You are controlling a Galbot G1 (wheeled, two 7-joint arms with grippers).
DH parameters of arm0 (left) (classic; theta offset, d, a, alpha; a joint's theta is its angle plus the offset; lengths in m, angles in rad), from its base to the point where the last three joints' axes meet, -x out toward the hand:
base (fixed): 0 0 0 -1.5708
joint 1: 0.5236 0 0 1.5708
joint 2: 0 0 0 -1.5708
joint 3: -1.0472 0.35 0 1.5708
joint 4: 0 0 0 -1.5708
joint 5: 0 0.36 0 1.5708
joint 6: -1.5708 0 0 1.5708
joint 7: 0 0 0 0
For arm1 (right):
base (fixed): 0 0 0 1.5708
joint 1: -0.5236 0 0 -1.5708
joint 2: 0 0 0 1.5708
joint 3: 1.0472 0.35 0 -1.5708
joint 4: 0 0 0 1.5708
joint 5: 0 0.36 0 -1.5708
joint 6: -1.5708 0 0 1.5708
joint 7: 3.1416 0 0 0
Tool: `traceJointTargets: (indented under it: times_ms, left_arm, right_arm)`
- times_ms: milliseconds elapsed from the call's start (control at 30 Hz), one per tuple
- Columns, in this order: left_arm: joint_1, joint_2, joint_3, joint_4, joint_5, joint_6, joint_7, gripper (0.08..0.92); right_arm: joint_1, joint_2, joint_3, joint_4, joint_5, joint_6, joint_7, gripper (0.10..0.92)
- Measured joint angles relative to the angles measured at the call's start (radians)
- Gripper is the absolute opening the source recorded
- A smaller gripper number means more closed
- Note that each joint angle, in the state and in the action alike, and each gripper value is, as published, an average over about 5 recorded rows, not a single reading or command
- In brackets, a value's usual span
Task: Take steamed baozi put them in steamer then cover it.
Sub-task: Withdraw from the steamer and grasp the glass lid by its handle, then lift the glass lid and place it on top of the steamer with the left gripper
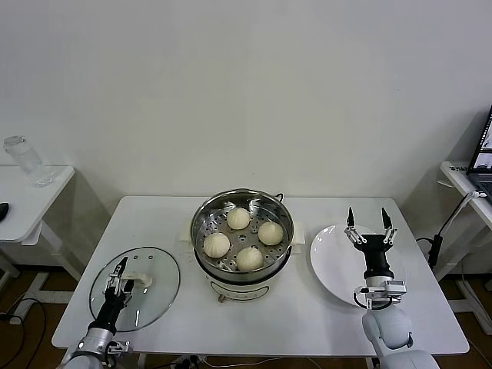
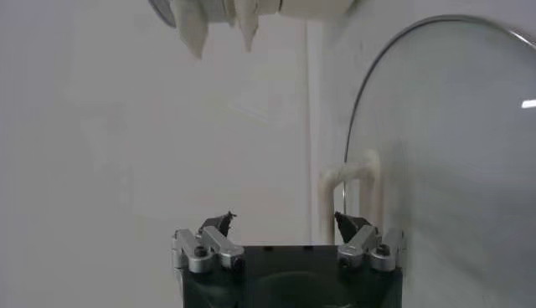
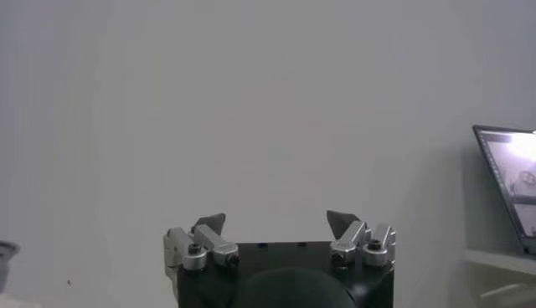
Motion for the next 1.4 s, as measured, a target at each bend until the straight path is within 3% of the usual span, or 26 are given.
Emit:
traceJointTargets:
  times_ms: [733, 1067, 1400]
  left_arm:
    - [-0.030, 0.003, 0.001, 0.062, -0.017, -0.003, 0.017, 0.205]
    - [-0.003, 0.033, -0.029, -0.012, -0.086, 0.008, 0.032, 0.188]
    - [-0.013, 0.100, -0.095, -0.223, -0.197, 0.111, 0.085, 0.188]
  right_arm:
    - [0.006, -0.020, -0.005, 0.031, 0.006, -0.010, 0.012, 0.823]
    - [0.005, -0.006, -0.006, 0.033, 0.002, -0.009, 0.013, 0.823]
    - [-0.001, 0.003, 0.000, 0.037, -0.001, -0.011, 0.016, 0.823]
